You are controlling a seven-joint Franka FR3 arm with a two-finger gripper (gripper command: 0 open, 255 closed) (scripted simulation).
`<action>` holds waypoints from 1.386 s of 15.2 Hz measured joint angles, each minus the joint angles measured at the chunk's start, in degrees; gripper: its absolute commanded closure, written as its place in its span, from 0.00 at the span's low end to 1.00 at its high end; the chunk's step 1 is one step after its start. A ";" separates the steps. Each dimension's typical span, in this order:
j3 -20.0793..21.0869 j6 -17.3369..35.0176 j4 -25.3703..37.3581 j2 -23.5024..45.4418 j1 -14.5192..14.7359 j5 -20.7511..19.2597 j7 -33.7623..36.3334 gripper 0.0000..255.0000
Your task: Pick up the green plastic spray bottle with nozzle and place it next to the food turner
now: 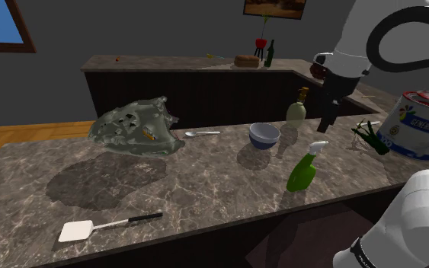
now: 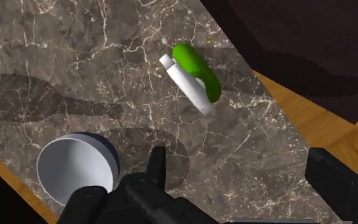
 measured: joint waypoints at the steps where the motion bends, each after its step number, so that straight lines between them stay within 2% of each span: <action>1: -1.54 1.36 -1.97 -0.39 0.97 -1.18 -3.91 0.00; 5: -8.42 6.78 -7.67 0.03 4.46 -6.59 -19.90 0.00; 7: -10.10 8.39 -8.81 0.59 5.21 -7.94 -23.63 0.00; 14: -12.36 14.25 -13.22 2.07 4.82 -10.10 -24.63 0.00; 20: -12.63 14.97 -13.74 2.23 4.69 -10.38 -24.66 0.00; 21: -12.64 14.98 -13.74 2.23 4.69 -10.38 -24.66 1.00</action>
